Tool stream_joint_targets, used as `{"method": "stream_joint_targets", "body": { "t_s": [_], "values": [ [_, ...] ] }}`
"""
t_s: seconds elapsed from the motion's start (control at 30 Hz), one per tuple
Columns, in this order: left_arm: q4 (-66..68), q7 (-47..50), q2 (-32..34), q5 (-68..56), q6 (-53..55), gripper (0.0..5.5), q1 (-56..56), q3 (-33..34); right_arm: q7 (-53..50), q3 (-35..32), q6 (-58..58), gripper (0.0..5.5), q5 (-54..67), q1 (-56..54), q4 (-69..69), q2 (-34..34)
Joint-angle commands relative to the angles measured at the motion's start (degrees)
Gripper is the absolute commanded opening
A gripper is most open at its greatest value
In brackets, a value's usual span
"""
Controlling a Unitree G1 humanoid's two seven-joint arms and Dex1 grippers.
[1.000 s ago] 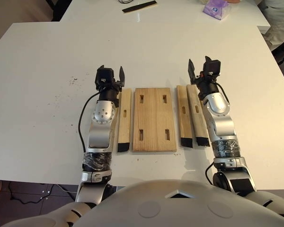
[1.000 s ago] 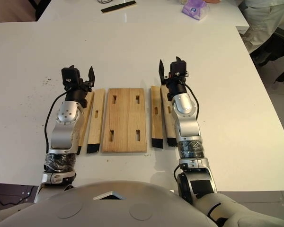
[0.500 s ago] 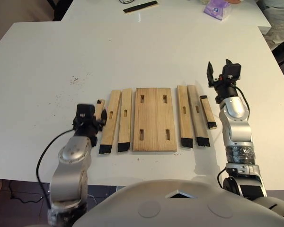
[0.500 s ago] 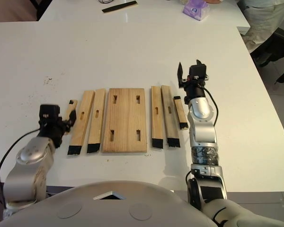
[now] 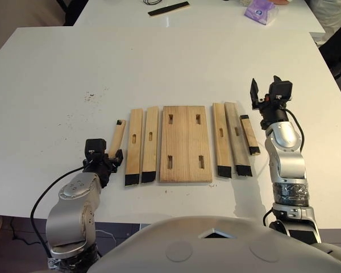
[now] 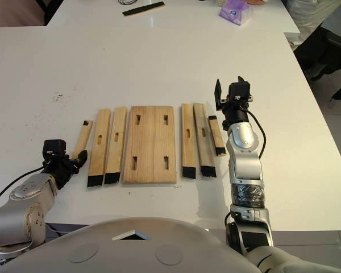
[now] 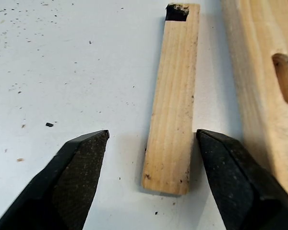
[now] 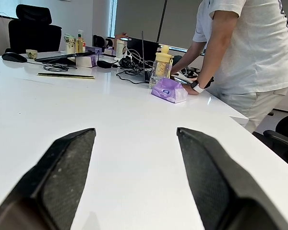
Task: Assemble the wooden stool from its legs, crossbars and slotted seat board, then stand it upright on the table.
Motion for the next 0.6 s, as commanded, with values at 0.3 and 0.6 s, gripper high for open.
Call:
{"method": "stream_joint_targets", "body": {
  "t_s": [0.3, 0.6],
  "values": [
    [12.4, -0.8, 1.5, -0.6, -10.9, 2.02, 4.5, -0.2, 0.5, -0.3, 0.3, 3.16, -0.5, -1.5, 1.7, -1.1],
    [10.3, -2.1, 4.2, -1.3, -21.2, 1.30, 1.2, -1.6, -0.4, -0.5, 0.7, 3.16, -0.1, -2.1, 1.0, -0.3]
  ]
}}
